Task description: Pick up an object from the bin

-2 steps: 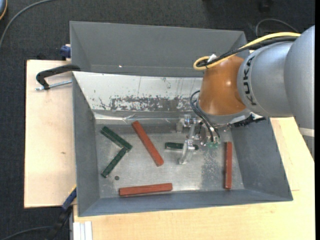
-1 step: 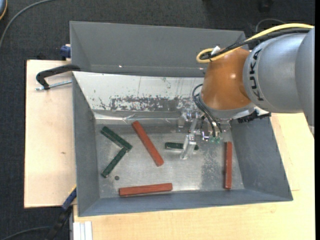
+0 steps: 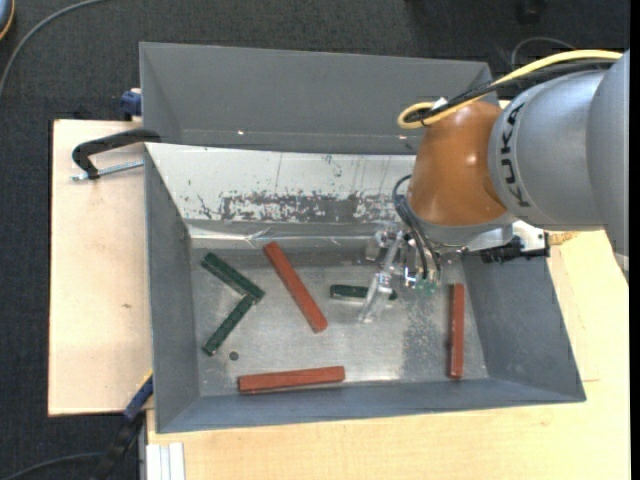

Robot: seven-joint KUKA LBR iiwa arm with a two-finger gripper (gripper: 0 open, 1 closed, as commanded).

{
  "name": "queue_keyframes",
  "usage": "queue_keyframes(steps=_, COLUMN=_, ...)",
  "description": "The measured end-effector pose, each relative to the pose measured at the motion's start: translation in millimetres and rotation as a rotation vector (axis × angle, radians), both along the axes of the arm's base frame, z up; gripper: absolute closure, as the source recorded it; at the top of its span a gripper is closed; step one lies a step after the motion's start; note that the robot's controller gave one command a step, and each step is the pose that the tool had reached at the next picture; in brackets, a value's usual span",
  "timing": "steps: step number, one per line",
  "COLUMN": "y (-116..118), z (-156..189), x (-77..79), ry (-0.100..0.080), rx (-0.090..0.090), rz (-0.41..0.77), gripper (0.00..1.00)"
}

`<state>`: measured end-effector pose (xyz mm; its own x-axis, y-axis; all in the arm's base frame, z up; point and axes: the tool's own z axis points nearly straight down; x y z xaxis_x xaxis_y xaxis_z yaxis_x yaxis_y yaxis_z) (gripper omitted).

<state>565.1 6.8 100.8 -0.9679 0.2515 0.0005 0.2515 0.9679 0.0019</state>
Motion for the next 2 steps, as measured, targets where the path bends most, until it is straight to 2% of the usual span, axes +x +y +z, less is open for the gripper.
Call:
queue_keyframes(steps=1, y=-7.6, z=-31.7, x=-9.0, ry=0.004, rx=0.000, rz=-0.062, gripper=0.00)
queue_keyframes(steps=2, y=-6.7, z=-31.0, x=-8.4, ry=0.001, rx=0.000, rz=-0.061, gripper=0.00)
